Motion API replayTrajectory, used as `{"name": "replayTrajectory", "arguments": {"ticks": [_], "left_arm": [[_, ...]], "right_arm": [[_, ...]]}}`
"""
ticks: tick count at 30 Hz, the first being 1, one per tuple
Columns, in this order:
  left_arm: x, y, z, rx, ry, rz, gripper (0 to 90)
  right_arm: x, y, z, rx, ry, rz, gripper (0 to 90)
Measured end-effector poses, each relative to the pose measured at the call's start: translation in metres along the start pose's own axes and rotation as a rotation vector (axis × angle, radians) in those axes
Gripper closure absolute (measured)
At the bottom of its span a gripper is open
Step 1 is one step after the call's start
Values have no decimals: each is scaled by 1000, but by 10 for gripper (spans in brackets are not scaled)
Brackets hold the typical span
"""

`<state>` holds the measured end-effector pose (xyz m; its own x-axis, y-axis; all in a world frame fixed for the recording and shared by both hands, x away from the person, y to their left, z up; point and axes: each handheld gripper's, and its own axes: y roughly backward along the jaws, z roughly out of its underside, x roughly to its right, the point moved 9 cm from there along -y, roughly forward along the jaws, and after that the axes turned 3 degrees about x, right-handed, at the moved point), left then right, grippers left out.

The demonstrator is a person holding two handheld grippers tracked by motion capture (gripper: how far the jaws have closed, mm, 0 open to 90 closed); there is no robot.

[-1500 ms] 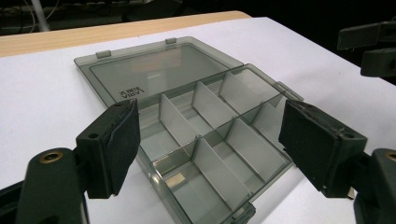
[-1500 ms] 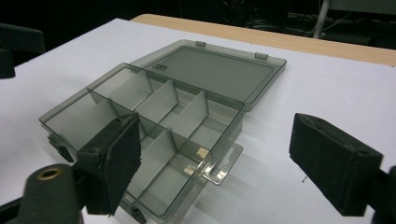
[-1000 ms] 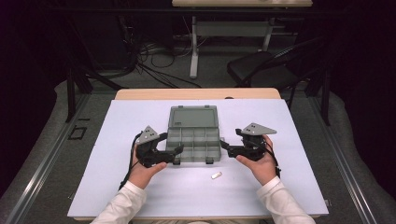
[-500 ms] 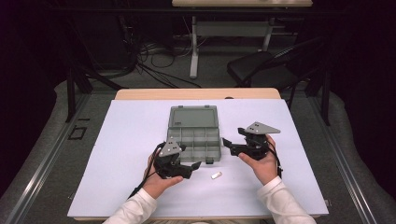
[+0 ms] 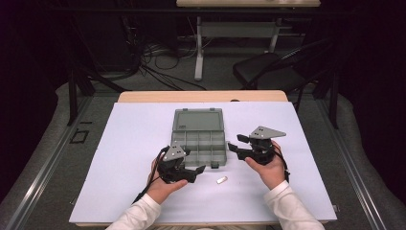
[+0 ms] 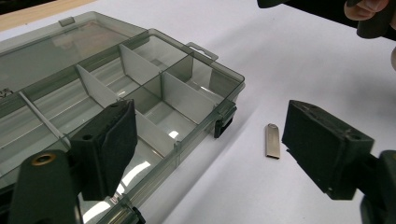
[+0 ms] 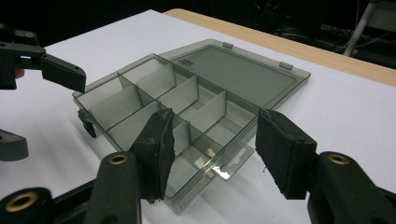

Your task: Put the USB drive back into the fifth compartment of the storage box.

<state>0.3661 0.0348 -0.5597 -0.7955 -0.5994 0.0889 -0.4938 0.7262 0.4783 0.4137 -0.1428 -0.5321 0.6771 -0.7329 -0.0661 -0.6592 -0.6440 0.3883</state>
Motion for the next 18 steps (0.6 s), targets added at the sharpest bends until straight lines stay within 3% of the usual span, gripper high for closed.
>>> {"name": "replayTrajectory", "arguments": {"ticks": [3, 9, 14, 18], "left_arm": [[1, -1, 1, -1, -10, -2, 243], [10, -12, 5, -13, 10, 26, 296], [22, -25, 8, -30, -24, 43, 401], [27, -34, 7, -45, -42, 44, 409]], "right_arm": [[0, 0, 1, -4, -1, 8, 452], [4, 0, 1, 0, -14, 36, 387], [7, 0, 1, 3, -21, 51, 370], [11, 0, 2, 11, -34, 72, 342]]}}
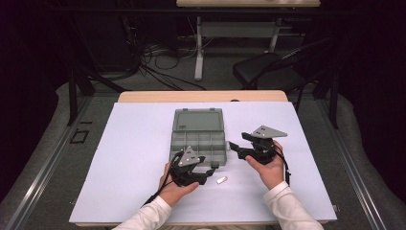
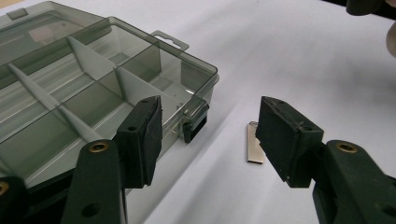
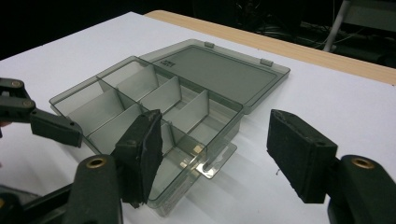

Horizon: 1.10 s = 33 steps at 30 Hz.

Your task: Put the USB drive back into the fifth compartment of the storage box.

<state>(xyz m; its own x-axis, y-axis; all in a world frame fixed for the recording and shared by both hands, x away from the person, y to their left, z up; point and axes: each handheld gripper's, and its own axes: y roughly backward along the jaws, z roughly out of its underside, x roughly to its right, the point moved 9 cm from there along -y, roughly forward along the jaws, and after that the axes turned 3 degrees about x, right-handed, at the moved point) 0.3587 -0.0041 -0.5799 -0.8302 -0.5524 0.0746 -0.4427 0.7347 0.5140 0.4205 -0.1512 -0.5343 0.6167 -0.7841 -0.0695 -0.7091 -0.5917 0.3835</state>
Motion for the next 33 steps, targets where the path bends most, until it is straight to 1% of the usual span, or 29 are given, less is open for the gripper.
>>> {"name": "replayTrajectory", "arguments": {"ticks": [3, 5, 8, 10, 11, 12, 14, 16, 18, 20, 23, 24, 27, 30, 33], "left_arm": [[3, -6, -1, -14, -9, 12, 436], [7, -9, -1, -18, -14, 28, 440], [11, -14, -2, -6, -19, 43, 450], [16, -17, -1, -4, -9, 74, 462], [18, -19, 0, -4, -3, 77, 466], [18, -20, 1, -11, -8, 68, 464], [20, -23, 2, -16, -4, 66, 456], [21, -25, 3, -27, 9, 70, 450], [22, -28, 5, -31, 33, 79, 450], [23, -30, 7, -42, 34, 81, 451], [23, -34, 10, -48, 8, 54, 469], [23, -35, 12, -50, 8, 54, 482], [23, -36, 14, -42, -13, 45, 519], [25, -37, 16, -43, -15, 59, 554], [28, -38, 19, -50, -11, 71, 560]], "right_arm": [[2, 0, 1, -4, -3, 10, 320], [2, 0, 1, -1, -14, 14, 311], [4, 0, 1, 5, -24, 21, 304], [5, 1, 0, 14, -35, 28, 284], [5, 1, 1, 15, -31, 24, 258], [5, 1, 0, 18, -35, 23, 259], [6, 2, 0, 15, -34, 23, 257], [5, 2, 0, 21, -41, 19, 256], [6, 1, 1, 18, -39, 20, 257], [5, 1, 1, 14, -39, 22, 257], [6, 0, 2, 6, -35, 25, 257], [6, 0, 3, 5, -36, 26, 257], [6, 0, 3, -1, -36, 27, 258], [7, 0, 4, 4, -41, 31, 258], [7, -1, 4, -1, -42, 34, 258]]}}
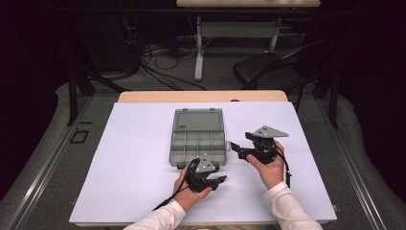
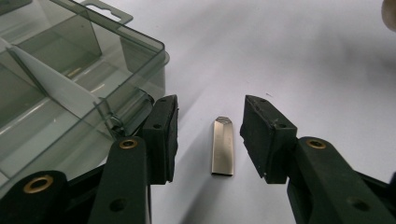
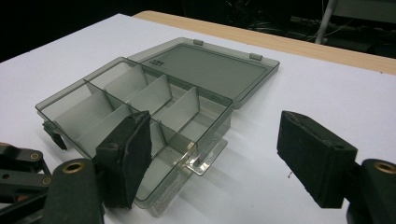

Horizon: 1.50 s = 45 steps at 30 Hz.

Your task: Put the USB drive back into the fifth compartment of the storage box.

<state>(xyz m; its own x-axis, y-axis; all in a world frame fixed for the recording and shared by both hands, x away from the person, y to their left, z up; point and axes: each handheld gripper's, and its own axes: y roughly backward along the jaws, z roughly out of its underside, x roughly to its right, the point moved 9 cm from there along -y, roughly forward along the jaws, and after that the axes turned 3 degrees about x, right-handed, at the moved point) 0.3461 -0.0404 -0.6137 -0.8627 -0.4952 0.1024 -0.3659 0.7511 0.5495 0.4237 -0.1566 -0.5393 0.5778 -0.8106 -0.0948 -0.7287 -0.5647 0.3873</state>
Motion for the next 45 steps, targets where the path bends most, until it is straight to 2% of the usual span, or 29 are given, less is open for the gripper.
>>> {"name": "replayTrajectory", "arguments": {"ticks": [8, 13, 29, 45], "left_arm": [[1, -5, 4, -25, -23, -35, 616], [2, -5, 5, -35, -43, -39, 658], [6, -9, 9, -98, -70, -30, 743], [5, -10, 9, -100, -71, -29, 789]], "right_arm": [[-1, -2, 2, -12, 5, -2, 260], [0, -2, 3, -16, 7, -1, 261], [0, -4, 4, -19, 6, -1, 264], [0, -4, 5, -21, 6, 0, 267]]}}
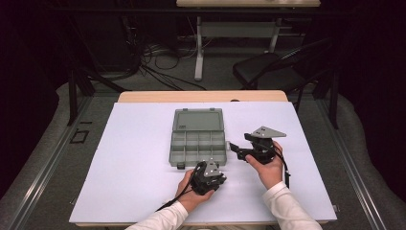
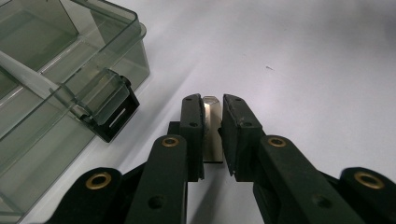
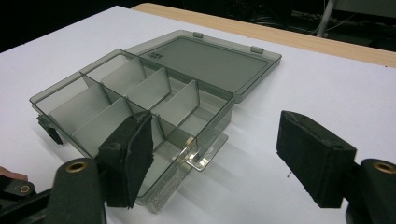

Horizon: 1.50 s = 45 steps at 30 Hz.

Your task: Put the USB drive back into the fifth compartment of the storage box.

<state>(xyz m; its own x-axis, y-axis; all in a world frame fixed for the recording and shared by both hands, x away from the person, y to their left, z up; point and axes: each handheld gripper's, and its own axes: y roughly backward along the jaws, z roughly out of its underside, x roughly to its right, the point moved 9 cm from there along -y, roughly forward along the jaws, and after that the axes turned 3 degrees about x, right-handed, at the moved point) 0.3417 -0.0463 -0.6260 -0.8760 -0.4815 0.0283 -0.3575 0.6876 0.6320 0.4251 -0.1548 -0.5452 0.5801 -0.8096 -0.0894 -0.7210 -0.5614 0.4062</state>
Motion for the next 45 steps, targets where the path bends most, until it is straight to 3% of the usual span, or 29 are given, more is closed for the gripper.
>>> {"name": "replayTrajectory", "arguments": {"ticks": [9, 30, 36, 45], "left_arm": [[-2, 3, -1, 3, 5, 6, 789], [-29, 44, -18, 84, 88, -34, 790], [-35, 50, -19, 86, 92, -45, 790], [-43, 57, -19, 91, 104, -57, 789]], "right_arm": [[1, 1, -1, 2, -2, 0, 267], [4, 3, -3, 18, -18, 3, 255], [5, 4, -3, 20, -14, 7, 202], [5, 4, -2, 21, -24, -2, 194]]}}
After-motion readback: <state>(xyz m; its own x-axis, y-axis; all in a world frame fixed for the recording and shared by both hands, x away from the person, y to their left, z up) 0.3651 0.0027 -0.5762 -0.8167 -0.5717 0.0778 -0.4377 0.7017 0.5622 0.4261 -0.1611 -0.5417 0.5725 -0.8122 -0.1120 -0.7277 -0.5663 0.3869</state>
